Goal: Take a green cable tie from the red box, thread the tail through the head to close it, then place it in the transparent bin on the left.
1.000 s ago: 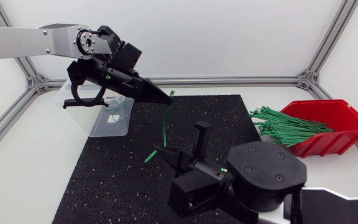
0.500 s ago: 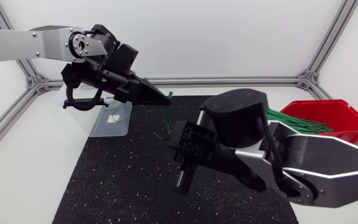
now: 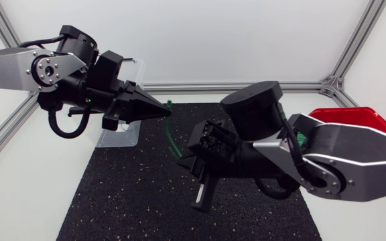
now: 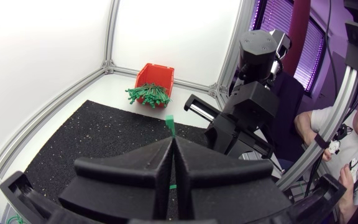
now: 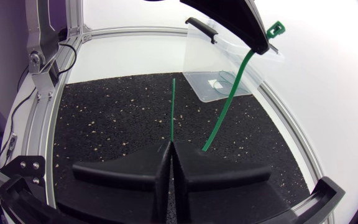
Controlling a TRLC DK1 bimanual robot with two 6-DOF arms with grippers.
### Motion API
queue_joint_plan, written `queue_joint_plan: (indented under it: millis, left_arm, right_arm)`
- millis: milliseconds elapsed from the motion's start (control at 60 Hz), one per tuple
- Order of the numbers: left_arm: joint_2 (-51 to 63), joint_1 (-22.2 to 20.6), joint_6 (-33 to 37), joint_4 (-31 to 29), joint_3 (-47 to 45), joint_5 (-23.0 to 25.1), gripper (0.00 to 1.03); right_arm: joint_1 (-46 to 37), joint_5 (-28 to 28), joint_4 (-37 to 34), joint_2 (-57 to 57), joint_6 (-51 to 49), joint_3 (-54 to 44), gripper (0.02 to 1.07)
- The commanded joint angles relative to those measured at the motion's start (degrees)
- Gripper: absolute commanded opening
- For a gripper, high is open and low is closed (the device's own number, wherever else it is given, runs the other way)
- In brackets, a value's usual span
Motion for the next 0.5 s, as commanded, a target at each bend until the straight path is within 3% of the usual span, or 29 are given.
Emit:
queue_joint_plan:
  millis: [0,200,317,483]
  left_arm:
    - [-3.08,0.09,-1.23,1.9,-3.89,-0.32,0.03]
    - [-8.09,-2.02,-3.78,10.6,-11.27,-4.63,0.03]
    - [-12.13,-4.4,-8.17,22.47,-18.3,-10.34,0.03]
    - [-15.29,-6.15,-10.37,32.66,-24.89,-16.23,0.03]
  right_arm:
    - [-1.3,-2.18,-2.42,1.51,1.92,1.6,0.07]
    - [-2.0,-5.17,-5.15,1.86,2.8,2.22,0.07]
    - [-3.5,-9.92,-7.26,3.18,3.76,3.54,0.07]
    - [-4.29,-12.47,-10.6,4.76,4.64,5.91,0.07]
